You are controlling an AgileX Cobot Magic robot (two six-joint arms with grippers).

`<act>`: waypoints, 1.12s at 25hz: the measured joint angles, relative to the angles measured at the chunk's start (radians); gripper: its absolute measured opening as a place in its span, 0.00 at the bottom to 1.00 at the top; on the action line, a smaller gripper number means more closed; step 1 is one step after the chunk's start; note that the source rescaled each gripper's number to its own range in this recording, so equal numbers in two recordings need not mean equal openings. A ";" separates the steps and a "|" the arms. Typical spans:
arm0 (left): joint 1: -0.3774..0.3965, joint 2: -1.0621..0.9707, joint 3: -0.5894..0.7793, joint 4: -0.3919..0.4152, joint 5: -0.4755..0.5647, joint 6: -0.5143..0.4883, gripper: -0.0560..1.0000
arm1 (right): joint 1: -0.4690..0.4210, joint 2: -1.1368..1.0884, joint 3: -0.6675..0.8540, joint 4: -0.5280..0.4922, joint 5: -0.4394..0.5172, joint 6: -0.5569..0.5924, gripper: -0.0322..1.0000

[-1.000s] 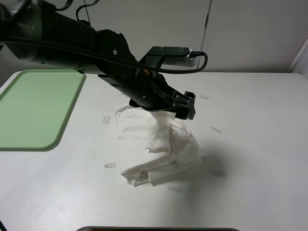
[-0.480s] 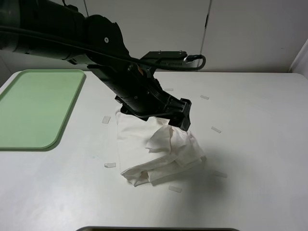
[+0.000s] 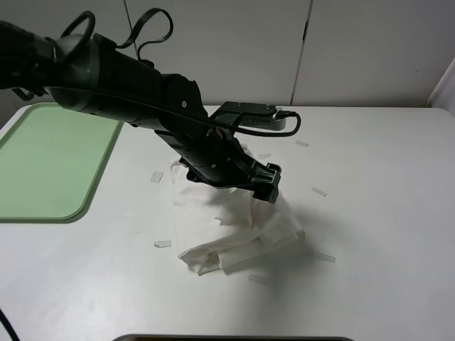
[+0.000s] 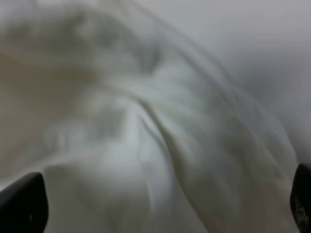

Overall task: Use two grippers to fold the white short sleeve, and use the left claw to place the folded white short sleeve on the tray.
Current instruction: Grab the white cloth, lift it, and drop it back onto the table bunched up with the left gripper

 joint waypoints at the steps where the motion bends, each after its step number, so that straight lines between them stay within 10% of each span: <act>1: 0.000 0.008 -0.001 0.000 -0.024 0.000 1.00 | 0.000 0.000 0.000 0.000 0.000 0.000 1.00; 17: 0.000 0.094 -0.202 0.000 -0.175 0.073 1.00 | 0.000 0.000 0.000 0.001 0.000 0.000 1.00; 28: 0.000 0.088 -0.271 0.000 0.191 0.077 1.00 | 0.000 0.000 0.000 0.003 0.000 0.000 1.00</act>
